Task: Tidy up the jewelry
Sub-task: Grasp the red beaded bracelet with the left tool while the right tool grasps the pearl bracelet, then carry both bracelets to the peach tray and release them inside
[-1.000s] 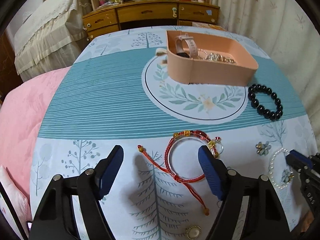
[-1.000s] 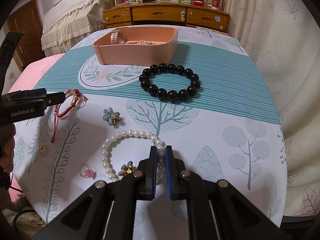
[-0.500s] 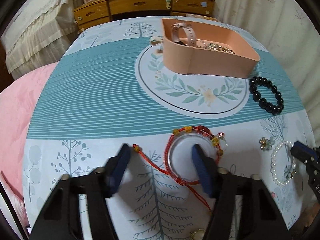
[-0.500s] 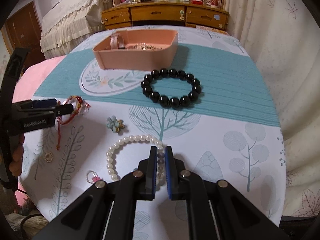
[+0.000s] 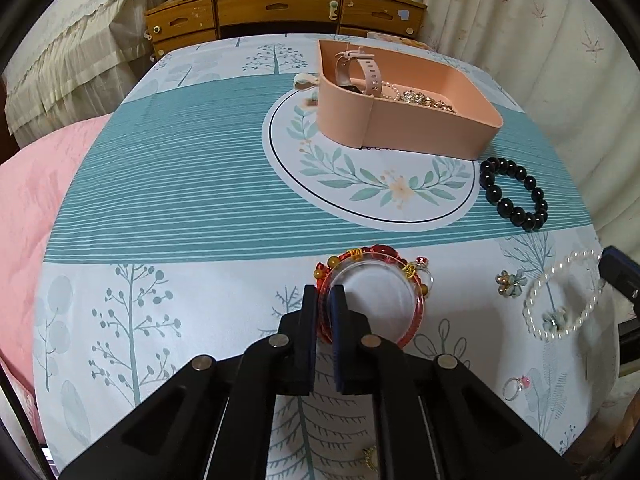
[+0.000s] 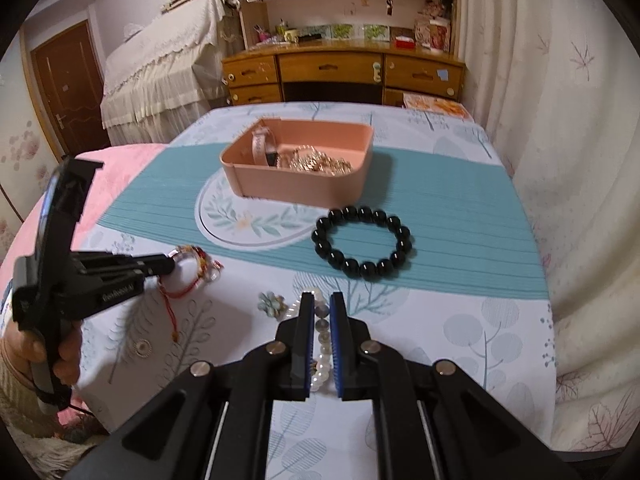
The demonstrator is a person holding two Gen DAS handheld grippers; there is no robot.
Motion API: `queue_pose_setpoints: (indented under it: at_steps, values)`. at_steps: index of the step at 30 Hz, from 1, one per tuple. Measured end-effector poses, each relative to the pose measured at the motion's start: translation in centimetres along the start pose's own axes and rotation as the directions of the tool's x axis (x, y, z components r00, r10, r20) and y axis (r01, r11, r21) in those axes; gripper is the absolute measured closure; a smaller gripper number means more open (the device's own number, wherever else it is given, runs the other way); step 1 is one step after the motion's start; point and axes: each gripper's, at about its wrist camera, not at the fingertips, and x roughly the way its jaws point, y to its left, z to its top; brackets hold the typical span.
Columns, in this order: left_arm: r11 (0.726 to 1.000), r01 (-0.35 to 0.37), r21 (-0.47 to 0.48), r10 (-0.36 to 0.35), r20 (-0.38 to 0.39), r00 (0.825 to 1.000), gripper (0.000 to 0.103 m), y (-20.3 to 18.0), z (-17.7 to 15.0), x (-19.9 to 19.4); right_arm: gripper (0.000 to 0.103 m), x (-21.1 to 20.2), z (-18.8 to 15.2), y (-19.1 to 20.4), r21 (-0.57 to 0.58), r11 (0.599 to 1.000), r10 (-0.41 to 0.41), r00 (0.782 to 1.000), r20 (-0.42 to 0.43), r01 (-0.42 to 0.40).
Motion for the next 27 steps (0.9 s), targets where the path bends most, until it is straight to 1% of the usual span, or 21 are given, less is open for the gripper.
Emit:
queue_pose_setpoints:
  at_steps: [8,14,19,22,27]
  values:
    - [1.0,0.017,0.013,-0.018,0.064,0.998,0.099,-1.0,0.1,-3.0,0.096,-2.2,2.1,1.0,-0.033,0.999,0.029,0.996,0.081,-0.026]
    - [0.999,0.018,0.047,-0.025,0.144,0.989,0.099,-2.2,1.1,-6.3,0.096,-3.7,4.4,1.5,-0.044,0.998,0.045,0.988,0.15,-0.039]
    - [0.997,0.002,0.072,-0.017,0.214,0.977,0.099,-2.9,2.9,-8.7,0.096,-5.1,6.8,2.2,-0.066,0.997,0.039,0.973,0.226,-0.025]
    - [0.997,-0.003,0.082,-0.018,0.251,0.968,0.099,-3.2,4.4,-10.0,0.096,-5.4,8.7,2.3,-0.065,0.998,0.044,0.965,0.257,-0.028]
    - [0.996,0.0,0.086,-0.026,0.3,0.953,0.099,-3.1,7.7,-10.9,0.096,-4.3,12.2,1.8,-0.038,0.999,0.034,0.96,0.277,-0.024]
